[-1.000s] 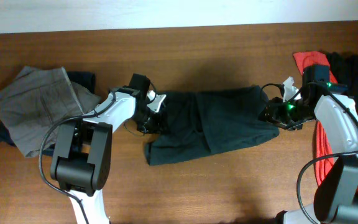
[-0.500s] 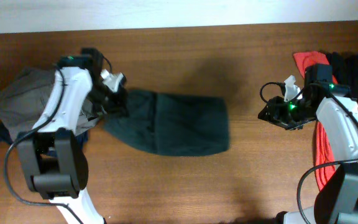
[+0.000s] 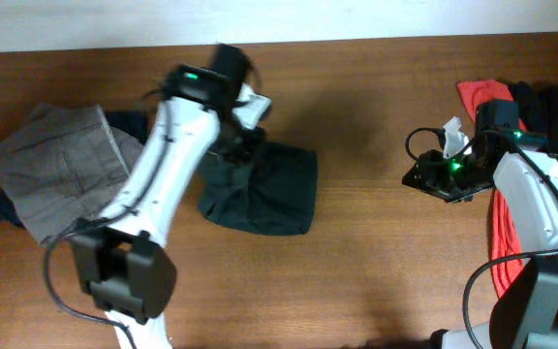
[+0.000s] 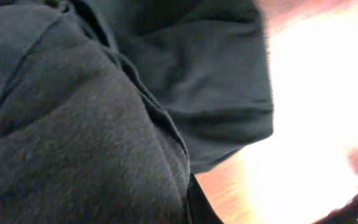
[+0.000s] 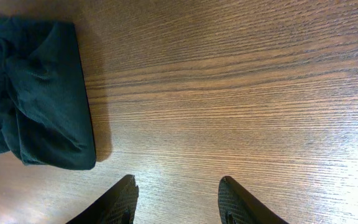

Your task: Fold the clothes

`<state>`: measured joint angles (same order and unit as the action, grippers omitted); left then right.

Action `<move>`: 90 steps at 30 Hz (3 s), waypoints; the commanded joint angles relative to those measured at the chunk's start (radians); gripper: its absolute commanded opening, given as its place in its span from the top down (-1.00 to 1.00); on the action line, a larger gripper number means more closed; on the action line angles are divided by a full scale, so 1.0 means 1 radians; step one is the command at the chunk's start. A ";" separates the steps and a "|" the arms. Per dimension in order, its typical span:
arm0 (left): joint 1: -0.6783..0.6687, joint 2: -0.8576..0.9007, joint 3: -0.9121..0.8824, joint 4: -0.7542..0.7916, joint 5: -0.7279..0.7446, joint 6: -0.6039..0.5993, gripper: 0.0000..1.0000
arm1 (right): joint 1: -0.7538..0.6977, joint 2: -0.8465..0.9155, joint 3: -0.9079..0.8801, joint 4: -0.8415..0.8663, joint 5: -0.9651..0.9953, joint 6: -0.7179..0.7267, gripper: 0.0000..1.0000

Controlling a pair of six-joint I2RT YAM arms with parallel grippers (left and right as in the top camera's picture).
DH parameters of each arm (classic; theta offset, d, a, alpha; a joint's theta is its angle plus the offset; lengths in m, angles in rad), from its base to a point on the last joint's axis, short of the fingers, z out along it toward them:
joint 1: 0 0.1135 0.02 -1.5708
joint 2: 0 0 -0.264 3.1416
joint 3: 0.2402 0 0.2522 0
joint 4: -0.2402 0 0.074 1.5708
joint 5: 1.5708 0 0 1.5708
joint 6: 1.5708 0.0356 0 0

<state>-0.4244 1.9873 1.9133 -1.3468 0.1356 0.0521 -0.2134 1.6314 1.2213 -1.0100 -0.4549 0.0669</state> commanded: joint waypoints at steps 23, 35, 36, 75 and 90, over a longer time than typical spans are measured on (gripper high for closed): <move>-0.026 0.148 0.269 -0.196 -0.198 -0.146 0.50 | -0.003 -0.022 0.008 -0.011 -0.013 -0.011 0.06; 0.010 0.162 -0.092 0.062 0.271 -0.016 1.00 | -0.003 -0.022 0.008 -0.013 -0.013 -0.011 0.05; 0.001 0.161 -0.091 0.031 0.337 0.002 0.99 | -0.003 -0.022 0.008 -0.013 -0.013 -0.011 0.06; 0.370 0.075 0.003 -0.020 0.219 -0.014 0.99 | 0.719 0.281 0.008 0.724 0.127 0.269 0.84; 0.369 0.075 0.003 -0.014 0.215 -0.013 0.78 | 0.389 0.290 0.084 0.588 0.313 0.271 0.92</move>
<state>-0.0540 2.0815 1.9194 -1.3643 0.3401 0.0410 0.2520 1.9678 1.2495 -0.3637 -0.2020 0.3294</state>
